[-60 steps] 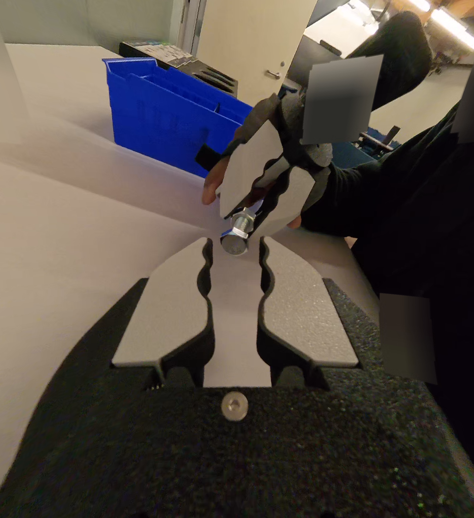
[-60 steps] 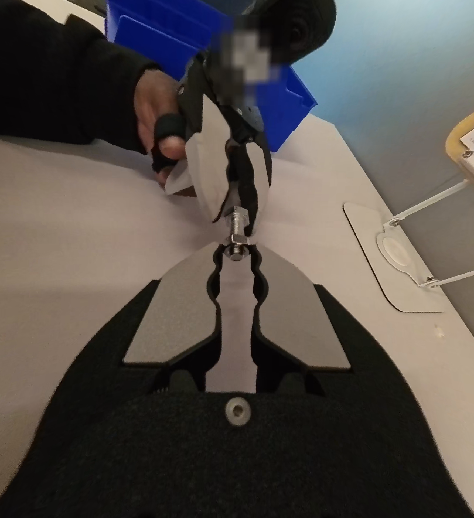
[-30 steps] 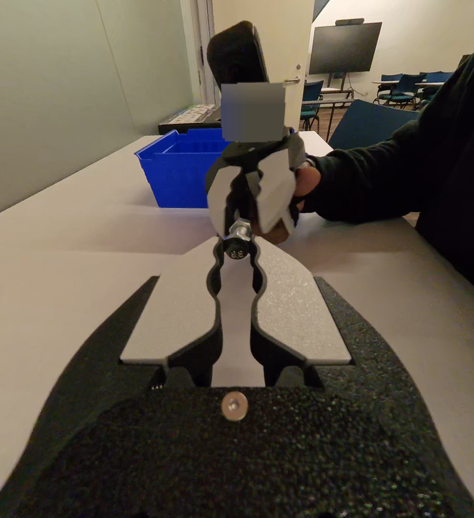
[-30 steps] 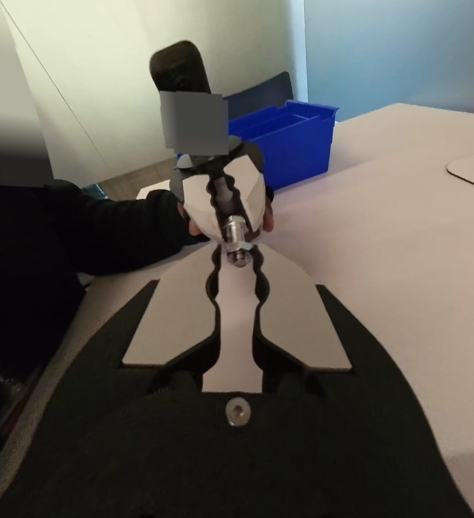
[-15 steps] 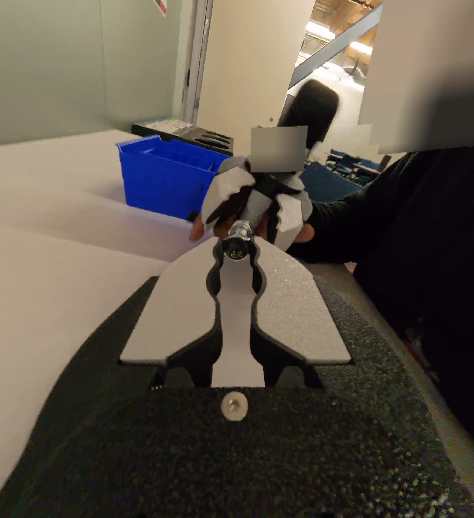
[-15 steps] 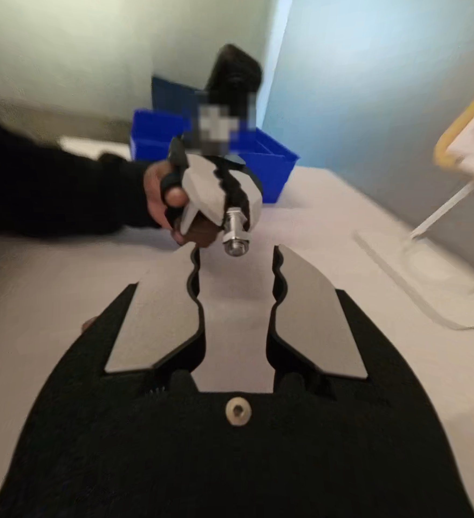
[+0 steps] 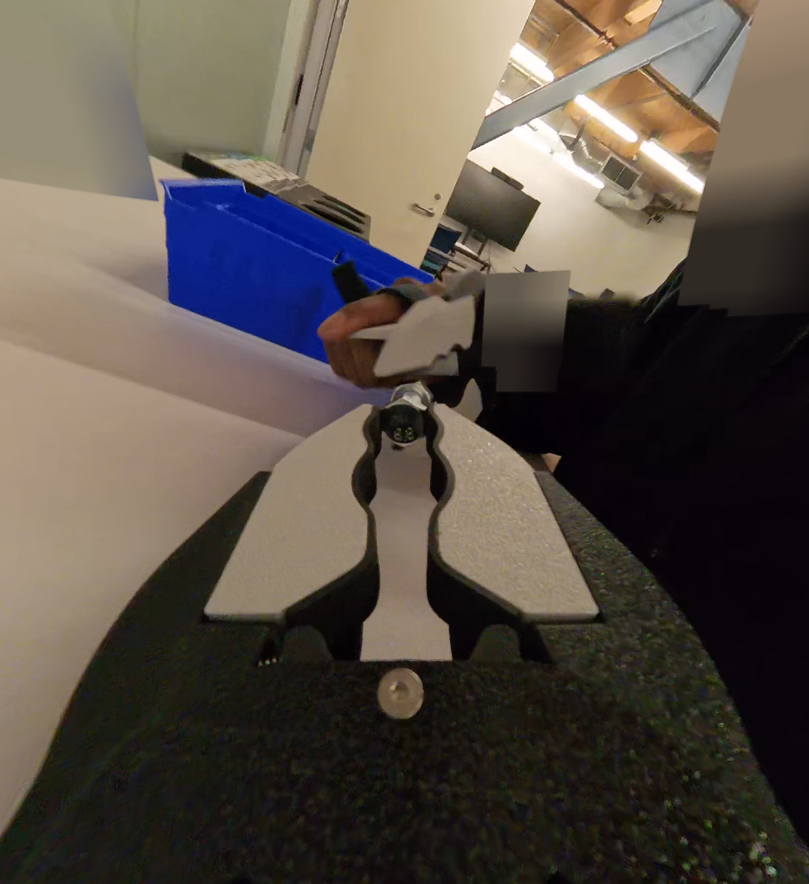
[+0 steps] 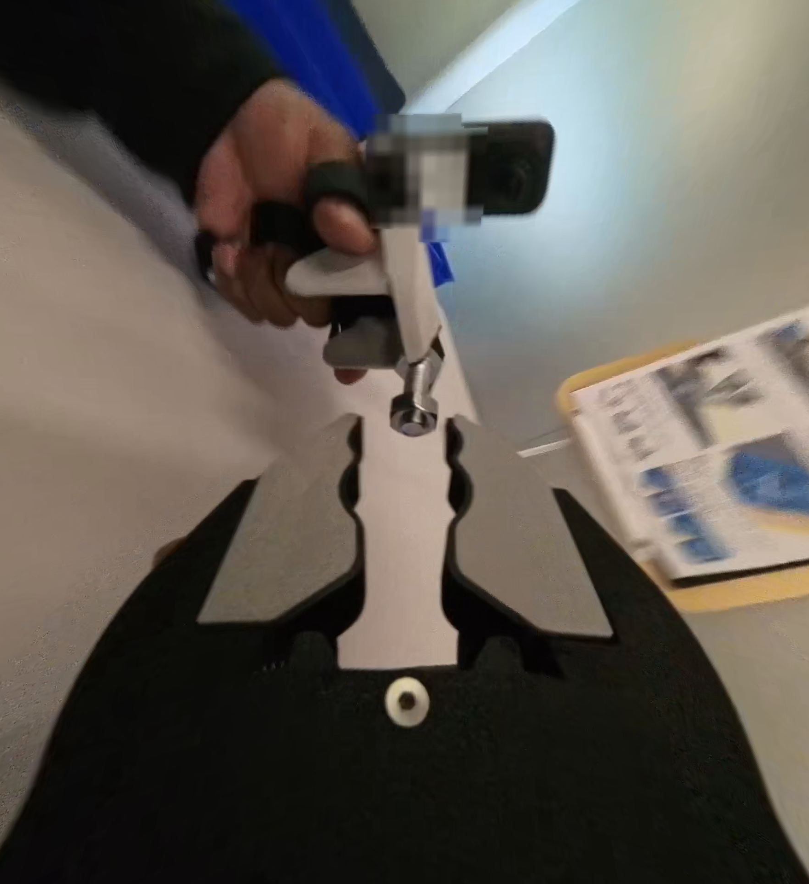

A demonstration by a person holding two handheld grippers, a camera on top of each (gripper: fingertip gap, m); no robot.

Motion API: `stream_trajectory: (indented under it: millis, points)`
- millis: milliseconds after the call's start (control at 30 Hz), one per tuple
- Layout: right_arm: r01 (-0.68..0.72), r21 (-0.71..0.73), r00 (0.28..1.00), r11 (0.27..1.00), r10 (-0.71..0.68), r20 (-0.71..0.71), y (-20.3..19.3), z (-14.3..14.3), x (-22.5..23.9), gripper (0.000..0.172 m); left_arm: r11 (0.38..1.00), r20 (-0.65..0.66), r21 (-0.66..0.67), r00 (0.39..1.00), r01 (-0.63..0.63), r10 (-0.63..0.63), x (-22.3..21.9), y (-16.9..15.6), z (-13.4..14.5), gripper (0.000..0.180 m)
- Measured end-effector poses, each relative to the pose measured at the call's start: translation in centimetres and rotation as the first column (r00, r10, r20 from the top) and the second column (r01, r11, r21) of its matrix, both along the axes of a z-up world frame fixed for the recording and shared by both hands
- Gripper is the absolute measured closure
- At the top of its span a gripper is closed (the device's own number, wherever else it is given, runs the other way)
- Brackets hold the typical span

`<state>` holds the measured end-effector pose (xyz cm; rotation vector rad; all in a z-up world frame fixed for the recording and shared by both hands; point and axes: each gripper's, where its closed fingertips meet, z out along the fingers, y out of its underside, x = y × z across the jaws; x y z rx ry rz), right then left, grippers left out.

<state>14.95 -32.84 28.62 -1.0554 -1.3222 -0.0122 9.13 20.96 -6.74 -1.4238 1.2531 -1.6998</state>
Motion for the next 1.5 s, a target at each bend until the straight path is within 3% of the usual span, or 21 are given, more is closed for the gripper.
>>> stream_trajectory:
  millis: [67,133,233,300,367,433,500,533,567,633,733,867,933,1000,1067,1100,1167,1200,1300,1400,1500]
  points:
    - [-0.064,-0.317,0.978,0.946,-0.004,-0.209,0.3,0.5,0.1,0.119,0.998,0.048,0.054,0.999,-0.027,0.024,-0.2,0.2,0.8,0.163]
    - [-0.236,-0.573,0.918,0.785,-0.013,-0.396,-0.1,0.8,-0.3,0.113,0.990,0.067,0.131,0.997,-0.057,0.049,-0.4,0.3,1.2,0.163]
    - [-0.397,-0.697,0.838,0.597,-0.075,-0.541,-0.3,1.1,-0.6,0.129,0.972,0.066,0.225,0.996,-0.074,0.061,-0.4,0.1,1.3,0.164]
    - [-0.398,-0.696,0.845,0.597,-0.057,-0.532,-0.5,0.9,-0.8,0.152,0.968,0.048,0.241,0.997,-0.072,0.062,-0.2,0.0,1.1,0.164]
    - [-0.285,-0.598,0.903,0.749,0.000,-0.430,-0.5,0.5,-0.9,0.153,0.982,0.029,0.185,0.999,-0.047,0.043,-0.3,-0.1,1.0,0.164]
    - [-0.108,-0.287,0.973,0.952,0.043,-0.225,-0.2,0.3,-0.6,0.153,0.998,-0.004,0.063,1.000,-0.023,0.023,-0.2,0.0,0.6,0.163]
    - [-0.007,0.156,0.999,0.988,0.001,0.043,-0.3,-0.1,-0.5,0.153,0.998,-0.014,-0.056,1.000,0.020,-0.021,-0.1,-0.2,0.2,0.163]
    - [0.003,0.255,0.992,0.967,-0.036,0.122,-0.3,-0.4,-0.4,0.153,0.998,-0.011,-0.068,1.000,0.017,-0.018,0.0,-0.1,0.0,0.164]
    - [0.006,0.203,0.993,0.979,-0.030,0.116,-0.2,-0.8,-0.3,0.150,0.999,-0.012,-0.053,1.000,0.001,-0.001,0.0,0.1,-0.2,0.164]
    - [-0.022,-0.100,0.997,0.995,0.014,-0.076,0.0,-0.5,-0.4,0.133,1.000,0.009,0.001,1.000,-0.027,0.027,0.0,0.4,0.1,0.164]
    - [-0.192,-0.495,0.923,0.847,-0.016,-0.385,0.1,0.8,-0.3,0.120,0.995,0.067,0.076,0.996,-0.066,0.061,-0.4,0.7,1.2,0.163]
    - [-0.415,-0.695,0.816,0.588,-0.099,-0.570,-0.1,1.3,-0.5,0.137,0.981,0.078,0.175,0.994,-0.089,0.076,-0.5,0.5,1.6,0.163]
    - [-0.380,-0.708,0.845,0.596,-0.088,-0.528,-0.3,0.5,-0.7,0.153,0.980,0.058,0.184,0.996,-0.073,0.064,-0.3,0.2,1.3,0.164]
    - [-0.248,-0.610,0.907,0.753,-0.040,-0.419,0.0,-0.1,-0.5,0.154,0.989,0.023,0.136,0.998,-0.064,0.061,-0.2,0.3,0.9,0.163]
    - [-0.073,-0.289,0.976,0.955,0.009,-0.219,0.1,-0.1,-0.2,0.154,0.999,-0.001,-0.003,0.999,-0.041,0.041,0.0,0.4,0.6,0.163]
    - [-0.012,-0.044,0.996,0.999,0.008,-0.090,0.0,0.0,-0.1,0.154,0.997,0.005,-0.075,1.000,-0.015,0.016,0.0,0.2,0.7,0.163]
    - [0.025,0.299,0.993,0.954,-0.057,0.099,-0.3,-0.4,-0.1,0.154,0.991,0.016,-0.132,1.000,0.004,-0.002,0.1,0.1,0.5,0.164]
    - [0.022,0.259,0.995,0.966,-0.046,0.085,-0.3,-0.6,-0.1,0.153,0.993,0.015,-0.120,1.000,-0.010,0.012,0.2,0.3,0.4,0.164]
    - [-0.059,-0.186,0.965,0.981,0.008,-0.263,0.0,0.5,0.0,0.130,0.997,0.062,-0.068,0.997,-0.033,0.037,0.0,0.6,1.0,0.164]
    - [-0.270,-0.550,0.844,0.790,-0.081,-0.530,0.5,1.3,0.2,0.128,0.997,0.087,0.041,0.994,-0.068,0.064,-0.3,0.6,1.6,0.164]
    - [-0.439,-0.687,0.779,0.580,-0.135,-0.612,0.2,0.8,-0.2,0.146,0.985,0.075,0.151,0.994,-0.085,0.075,-0.1,0.3,1.6,0.163]
